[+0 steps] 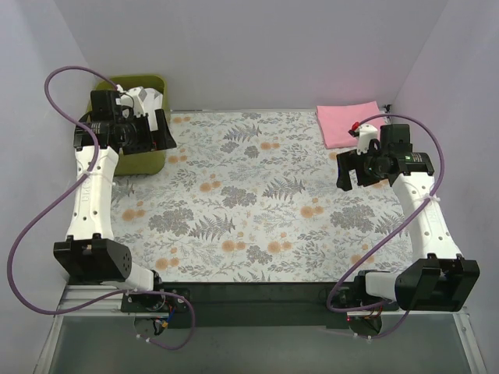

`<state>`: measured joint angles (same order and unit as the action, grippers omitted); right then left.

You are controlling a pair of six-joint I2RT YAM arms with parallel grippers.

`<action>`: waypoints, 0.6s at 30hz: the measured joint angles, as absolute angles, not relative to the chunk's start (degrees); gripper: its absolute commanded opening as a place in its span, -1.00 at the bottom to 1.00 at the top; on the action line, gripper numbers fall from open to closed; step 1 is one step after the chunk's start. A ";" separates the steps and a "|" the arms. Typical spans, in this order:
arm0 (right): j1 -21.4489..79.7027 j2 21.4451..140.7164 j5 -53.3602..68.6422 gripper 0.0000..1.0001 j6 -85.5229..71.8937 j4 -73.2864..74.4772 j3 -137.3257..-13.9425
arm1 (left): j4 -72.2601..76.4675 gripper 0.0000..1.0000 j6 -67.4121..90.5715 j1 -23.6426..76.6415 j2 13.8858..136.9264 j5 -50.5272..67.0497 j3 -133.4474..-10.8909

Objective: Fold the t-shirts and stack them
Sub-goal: Grab the tshirt from the pile

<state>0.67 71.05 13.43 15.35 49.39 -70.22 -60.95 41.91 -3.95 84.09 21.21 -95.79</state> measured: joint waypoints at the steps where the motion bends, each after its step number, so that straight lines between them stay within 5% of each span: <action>1: 0.67 71.42 13.74 0.97 15.38 49.54 -70.46 | -60.99 0.96 41.47 -3.99 84.25 20.82 -96.38; 11: 0.67 72.90 16.56 0.97 16.03 49.58 -71.16 | -60.36 0.96 36.71 -9.06 98.59 18.15 -119.04; 18: 0.67 75.16 18.85 0.97 16.43 49.56 -71.22 | -51.48 0.96 35.77 -15.35 105.69 17.67 -116.29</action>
